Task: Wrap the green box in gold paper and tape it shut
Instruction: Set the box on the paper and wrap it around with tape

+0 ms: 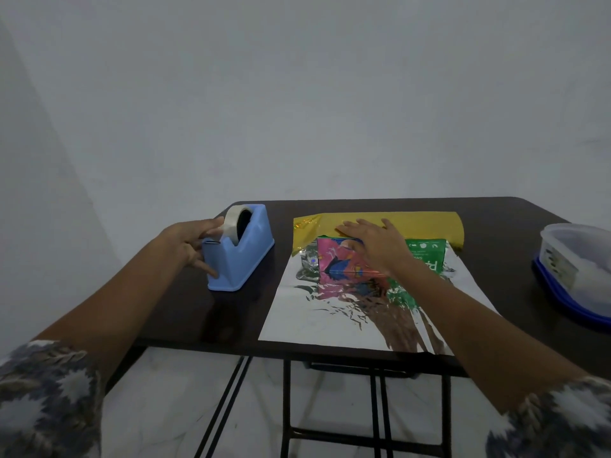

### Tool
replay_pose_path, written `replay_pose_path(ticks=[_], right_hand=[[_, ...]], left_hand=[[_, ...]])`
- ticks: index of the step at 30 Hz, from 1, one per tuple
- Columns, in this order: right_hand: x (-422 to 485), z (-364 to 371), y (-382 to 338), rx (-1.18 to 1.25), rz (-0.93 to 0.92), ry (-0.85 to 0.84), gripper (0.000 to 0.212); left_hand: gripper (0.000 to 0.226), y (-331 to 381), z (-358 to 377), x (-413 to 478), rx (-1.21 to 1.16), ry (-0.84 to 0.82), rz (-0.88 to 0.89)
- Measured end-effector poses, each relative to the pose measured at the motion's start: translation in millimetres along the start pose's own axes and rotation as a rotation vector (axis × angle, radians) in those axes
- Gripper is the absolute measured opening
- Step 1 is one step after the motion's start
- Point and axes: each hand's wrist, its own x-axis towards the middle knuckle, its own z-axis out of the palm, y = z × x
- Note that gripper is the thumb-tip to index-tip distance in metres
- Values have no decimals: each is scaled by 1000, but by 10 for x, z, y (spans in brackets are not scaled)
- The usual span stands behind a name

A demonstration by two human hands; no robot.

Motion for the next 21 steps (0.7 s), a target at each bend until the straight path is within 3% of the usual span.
replay_pose_path(ticks=[4, 21], right_hand=[[0, -1, -2, -17, -5, 0, 46], [-2, 5, 12, 43, 7, 3, 46]], left_hand=[[14, -19, 1, -19, -4, 5, 18], [15, -178, -85, -28, -263, 14, 210]])
